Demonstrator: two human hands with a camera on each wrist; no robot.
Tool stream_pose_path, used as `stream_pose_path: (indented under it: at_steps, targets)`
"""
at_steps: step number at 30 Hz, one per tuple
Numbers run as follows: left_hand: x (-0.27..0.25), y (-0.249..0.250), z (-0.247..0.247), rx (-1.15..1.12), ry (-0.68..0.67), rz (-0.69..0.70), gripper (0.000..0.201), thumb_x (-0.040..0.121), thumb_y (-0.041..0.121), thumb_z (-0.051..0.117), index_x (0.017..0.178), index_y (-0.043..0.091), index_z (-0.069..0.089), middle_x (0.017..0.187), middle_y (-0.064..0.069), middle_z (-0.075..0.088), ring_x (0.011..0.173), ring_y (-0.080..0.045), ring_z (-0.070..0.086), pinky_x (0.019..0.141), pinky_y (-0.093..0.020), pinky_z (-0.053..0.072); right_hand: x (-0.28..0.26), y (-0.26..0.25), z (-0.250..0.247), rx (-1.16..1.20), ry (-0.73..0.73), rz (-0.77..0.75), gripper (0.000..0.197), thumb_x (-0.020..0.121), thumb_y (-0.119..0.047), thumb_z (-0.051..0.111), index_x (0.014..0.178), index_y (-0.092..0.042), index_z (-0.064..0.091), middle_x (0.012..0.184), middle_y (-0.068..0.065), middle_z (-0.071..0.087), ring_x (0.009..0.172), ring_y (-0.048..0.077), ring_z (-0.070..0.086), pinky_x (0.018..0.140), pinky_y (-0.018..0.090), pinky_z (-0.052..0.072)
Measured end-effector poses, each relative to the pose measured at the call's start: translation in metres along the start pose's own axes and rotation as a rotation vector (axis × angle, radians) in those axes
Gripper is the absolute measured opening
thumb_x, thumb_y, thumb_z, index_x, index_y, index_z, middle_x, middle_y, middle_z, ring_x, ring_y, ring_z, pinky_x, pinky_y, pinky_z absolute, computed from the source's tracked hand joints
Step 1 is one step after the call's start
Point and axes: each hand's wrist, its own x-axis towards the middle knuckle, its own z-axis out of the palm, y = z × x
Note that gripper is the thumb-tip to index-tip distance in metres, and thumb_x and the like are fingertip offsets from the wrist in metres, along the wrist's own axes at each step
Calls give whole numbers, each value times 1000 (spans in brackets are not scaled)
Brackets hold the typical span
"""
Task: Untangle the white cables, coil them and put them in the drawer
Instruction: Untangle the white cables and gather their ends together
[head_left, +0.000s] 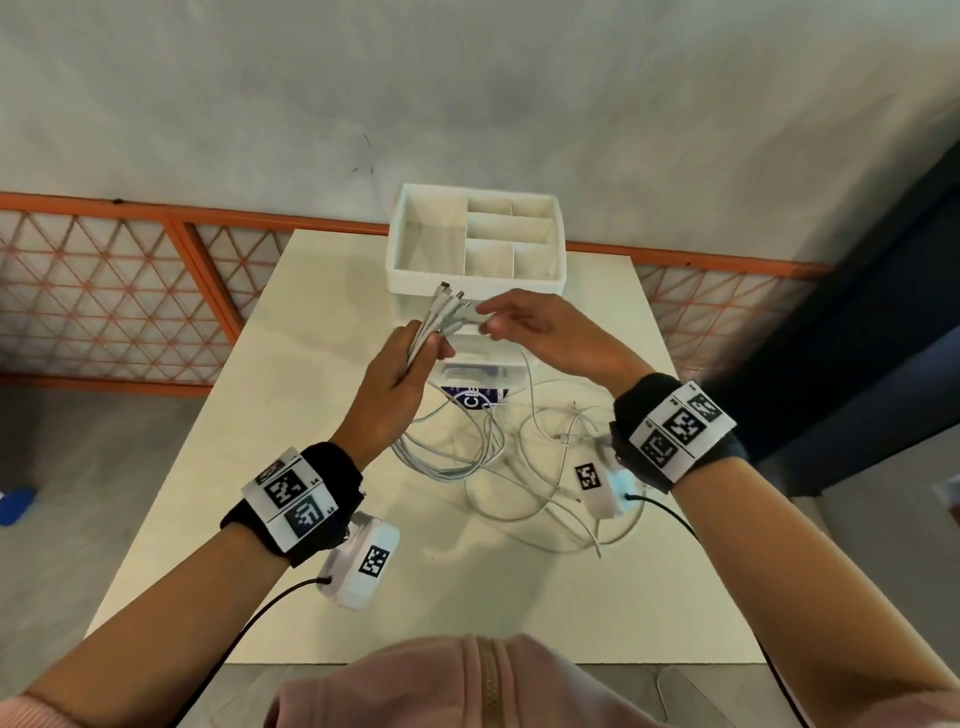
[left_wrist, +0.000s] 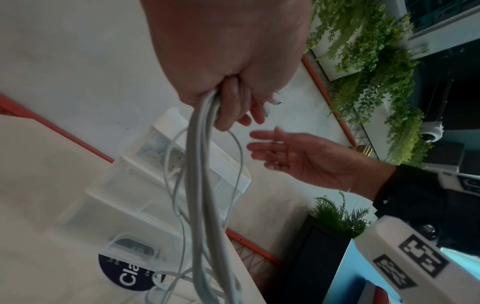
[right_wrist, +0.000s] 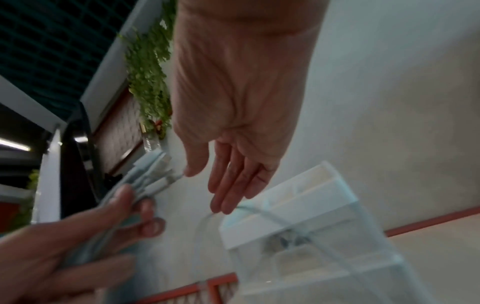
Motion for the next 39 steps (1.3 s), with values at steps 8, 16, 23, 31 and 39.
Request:
stream_pose_path:
  at_steps: [8, 16, 23, 31, 39]
  targets:
    - [3, 18, -2, -407, -113, -130, 31, 103, 36, 28, 101, 12, 49, 74, -4, 38, 47, -9, 20, 46, -27, 13, 16, -32, 20, 405, 72, -30, 24, 84, -7, 67, 106, -2, 59, 78, 8, 68, 68, 10, 68, 69, 19, 55]
    - [8, 16, -3, -449, -112, -205, 30, 102, 34, 35, 83, 16, 50, 65, -2, 46, 43, -8, 25, 49, -33, 10, 14, -36, 27, 347, 176, -124, 23, 84, -14, 69, 101, -7, 56, 73, 9, 67, 69, 22, 65, 65, 28, 55]
    - [12, 14, 0, -407, -85, -157, 25, 102, 32, 36, 91, 20, 53, 66, -4, 44, 44, -11, 22, 44, -26, 13, 15, -29, 24, 448, 212, -38, 17, 87, -9, 64, 98, 2, 58, 83, 17, 69, 67, 17, 69, 64, 22, 55]
    - [13, 10, 9, -368, -34, -120, 28, 102, 32, 35, 96, 12, 54, 67, -7, 46, 44, -8, 26, 40, -21, 19, 18, -29, 13, 361, 236, 22, 23, 81, -12, 72, 93, 7, 65, 77, 14, 69, 59, 12, 63, 58, 19, 53]
    - [17, 19, 10, -379, -22, -106, 29, 103, 27, 34, 85, 10, 48, 62, -9, 46, 42, -11, 29, 39, -23, 21, 19, -28, 10, 427, 317, -7, 24, 80, -8, 72, 98, 3, 61, 70, 13, 66, 60, 14, 62, 60, 20, 53]
